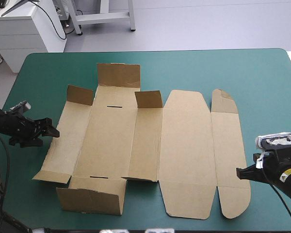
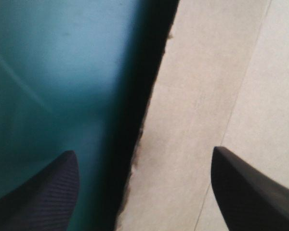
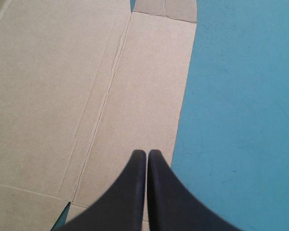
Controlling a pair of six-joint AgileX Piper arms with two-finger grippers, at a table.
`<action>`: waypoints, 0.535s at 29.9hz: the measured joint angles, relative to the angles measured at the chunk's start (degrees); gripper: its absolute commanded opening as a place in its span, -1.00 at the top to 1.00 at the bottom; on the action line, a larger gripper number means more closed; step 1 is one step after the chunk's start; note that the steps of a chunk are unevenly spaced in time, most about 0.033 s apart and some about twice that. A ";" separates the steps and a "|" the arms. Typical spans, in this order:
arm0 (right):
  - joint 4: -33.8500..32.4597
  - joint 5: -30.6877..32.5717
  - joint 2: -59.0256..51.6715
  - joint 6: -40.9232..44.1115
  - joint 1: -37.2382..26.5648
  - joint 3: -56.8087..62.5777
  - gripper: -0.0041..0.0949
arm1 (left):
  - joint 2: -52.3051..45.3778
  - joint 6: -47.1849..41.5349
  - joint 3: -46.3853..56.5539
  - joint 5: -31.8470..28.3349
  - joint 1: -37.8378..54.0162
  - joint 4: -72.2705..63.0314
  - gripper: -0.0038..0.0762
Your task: Fold the box
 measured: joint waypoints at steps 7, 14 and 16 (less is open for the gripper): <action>0.00 0.00 0.00 0.00 0.00 0.00 0.92 | 2.88 -0.30 0.42 0.16 -4.88 -1.99 -0.46; 0.00 0.00 0.00 0.01 0.00 0.00 0.92 | 2.88 -5.58 0.42 0.03 -9.71 -0.04 -0.20; 0.00 0.00 0.00 0.07 0.00 0.00 0.92 | 2.72 -6.89 0.42 0.03 -10.40 0.30 0.11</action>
